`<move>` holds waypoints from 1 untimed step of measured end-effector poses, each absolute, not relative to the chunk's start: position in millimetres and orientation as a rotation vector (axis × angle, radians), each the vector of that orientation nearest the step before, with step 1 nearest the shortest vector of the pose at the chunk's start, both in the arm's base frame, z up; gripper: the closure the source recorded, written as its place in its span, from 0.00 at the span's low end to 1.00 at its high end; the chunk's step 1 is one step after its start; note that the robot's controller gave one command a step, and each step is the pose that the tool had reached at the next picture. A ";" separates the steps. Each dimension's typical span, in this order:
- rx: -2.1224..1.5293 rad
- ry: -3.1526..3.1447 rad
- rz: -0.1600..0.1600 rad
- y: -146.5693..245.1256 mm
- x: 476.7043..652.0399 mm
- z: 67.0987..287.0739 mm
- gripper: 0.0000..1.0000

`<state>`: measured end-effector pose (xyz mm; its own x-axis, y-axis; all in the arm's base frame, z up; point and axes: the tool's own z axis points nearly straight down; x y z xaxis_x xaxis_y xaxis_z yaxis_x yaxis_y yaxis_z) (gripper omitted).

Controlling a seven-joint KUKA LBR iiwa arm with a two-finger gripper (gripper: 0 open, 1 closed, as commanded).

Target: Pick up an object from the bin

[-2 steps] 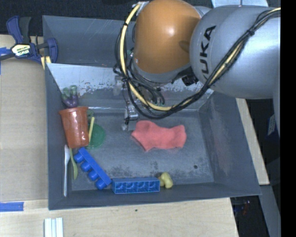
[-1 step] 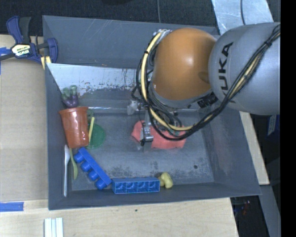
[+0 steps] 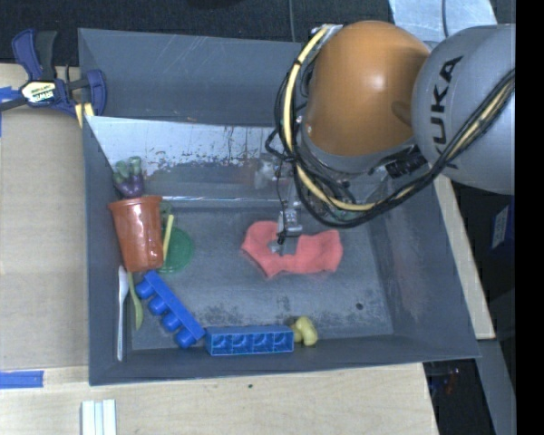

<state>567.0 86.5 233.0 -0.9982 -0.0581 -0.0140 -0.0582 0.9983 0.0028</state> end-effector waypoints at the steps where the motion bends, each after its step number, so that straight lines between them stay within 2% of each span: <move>1: -0.212 3.130 0.003 18.3 563.2 220.6 0.00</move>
Offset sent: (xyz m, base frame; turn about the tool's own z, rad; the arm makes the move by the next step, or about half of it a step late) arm -0.0231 -0.0778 -0.0352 -0.0990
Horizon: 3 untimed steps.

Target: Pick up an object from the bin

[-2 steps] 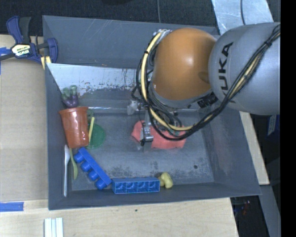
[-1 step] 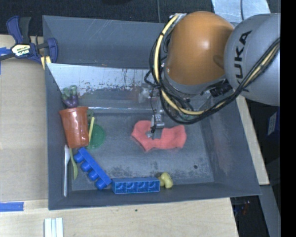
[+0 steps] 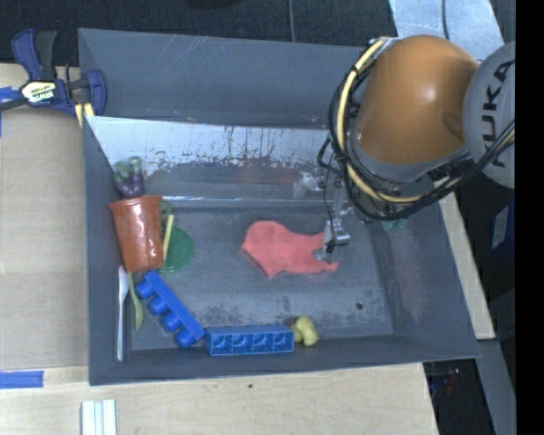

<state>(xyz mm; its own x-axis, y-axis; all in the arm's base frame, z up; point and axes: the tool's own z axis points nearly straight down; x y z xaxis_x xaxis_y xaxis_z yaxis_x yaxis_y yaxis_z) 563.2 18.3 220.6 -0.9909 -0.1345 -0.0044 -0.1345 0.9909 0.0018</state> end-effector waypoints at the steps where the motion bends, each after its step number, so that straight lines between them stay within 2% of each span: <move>1: -0.227 3.118 0.002 -4.9 550.5 204.8 0.00; 2: -0.217 3.116 0.003 -4.1 543.6 138.2 0.00; 3: 0.073 3.120 0.008 4.1 534.3 101.5 0.00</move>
Offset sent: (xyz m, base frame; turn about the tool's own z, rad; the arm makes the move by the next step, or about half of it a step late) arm -0.0263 -0.0251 -0.1202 0.0042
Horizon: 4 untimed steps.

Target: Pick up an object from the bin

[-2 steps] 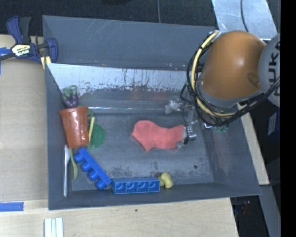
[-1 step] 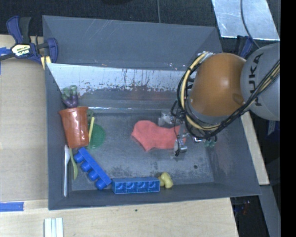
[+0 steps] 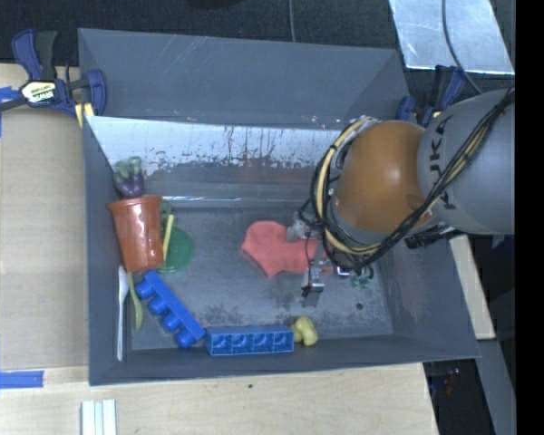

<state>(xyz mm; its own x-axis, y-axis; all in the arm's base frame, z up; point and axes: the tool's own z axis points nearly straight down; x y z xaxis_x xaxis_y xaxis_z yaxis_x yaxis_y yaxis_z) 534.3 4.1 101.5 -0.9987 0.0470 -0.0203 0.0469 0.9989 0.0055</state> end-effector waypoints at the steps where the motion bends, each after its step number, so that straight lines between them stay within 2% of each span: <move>1: -0.011 3.120 0.005 -9.6 568.4 71.9 1.00; 2: -0.011 3.120 0.005 -9.6 568.4 72.0 1.00; 3: -0.065 3.127 0.004 -12.9 566.8 135.9 1.00; 4: -0.141 3.128 0.004 2.2 550.7 210.3 1.00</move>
Offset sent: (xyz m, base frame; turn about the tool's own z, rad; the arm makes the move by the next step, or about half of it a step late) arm 0.0000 0.0000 0.0000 0.0000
